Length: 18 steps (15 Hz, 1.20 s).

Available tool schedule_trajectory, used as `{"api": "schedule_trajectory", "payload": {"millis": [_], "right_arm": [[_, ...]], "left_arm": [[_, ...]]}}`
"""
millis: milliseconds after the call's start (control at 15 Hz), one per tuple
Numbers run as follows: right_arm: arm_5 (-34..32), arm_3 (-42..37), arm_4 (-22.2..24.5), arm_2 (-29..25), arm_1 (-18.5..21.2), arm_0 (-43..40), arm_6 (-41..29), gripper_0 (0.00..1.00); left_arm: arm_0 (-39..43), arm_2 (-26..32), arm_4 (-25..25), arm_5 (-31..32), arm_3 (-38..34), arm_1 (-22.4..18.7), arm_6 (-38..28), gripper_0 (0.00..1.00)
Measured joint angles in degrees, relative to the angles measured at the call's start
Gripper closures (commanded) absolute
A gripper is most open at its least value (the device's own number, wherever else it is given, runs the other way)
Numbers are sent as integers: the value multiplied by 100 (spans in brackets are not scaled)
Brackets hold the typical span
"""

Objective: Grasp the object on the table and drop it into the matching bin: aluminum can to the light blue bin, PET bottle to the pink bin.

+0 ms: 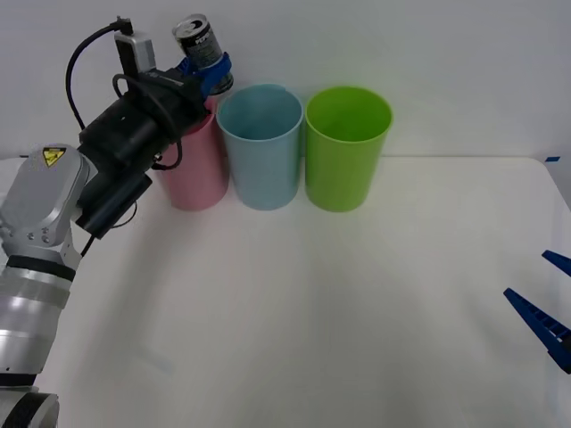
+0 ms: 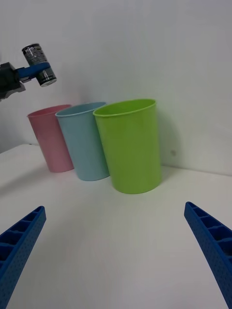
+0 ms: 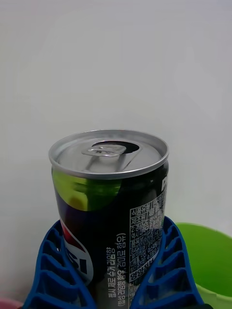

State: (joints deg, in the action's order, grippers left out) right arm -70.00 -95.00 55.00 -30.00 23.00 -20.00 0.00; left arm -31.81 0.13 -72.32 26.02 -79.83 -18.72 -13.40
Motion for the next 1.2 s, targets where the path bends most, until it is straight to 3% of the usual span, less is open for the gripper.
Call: {"api": "schedule_trajectory", "payload": {"millis": [467,933,1000,1067,1133,1200], "right_arm": [[0,0,0,0,0,0,0,0],[0,0,0,0,0,0,0,0],[0,0,0,0,0,0,0,0],[0,0,0,0,0,0,0,0],[0,0,0,0,0,0,0,0],[0,0,0,0,0,0,0,0]], "left_arm": [[-867,-343,-206,-276,827,55,22,100],[-924,-342,-362,-386,891,193,98,99],[-924,-346,-362,-390,891,193,103,86],[-924,-345,-362,-395,891,193,114,67],[-924,-341,-361,-397,891,193,127,0],[-924,-342,-352,-399,890,193,137,0]]}}
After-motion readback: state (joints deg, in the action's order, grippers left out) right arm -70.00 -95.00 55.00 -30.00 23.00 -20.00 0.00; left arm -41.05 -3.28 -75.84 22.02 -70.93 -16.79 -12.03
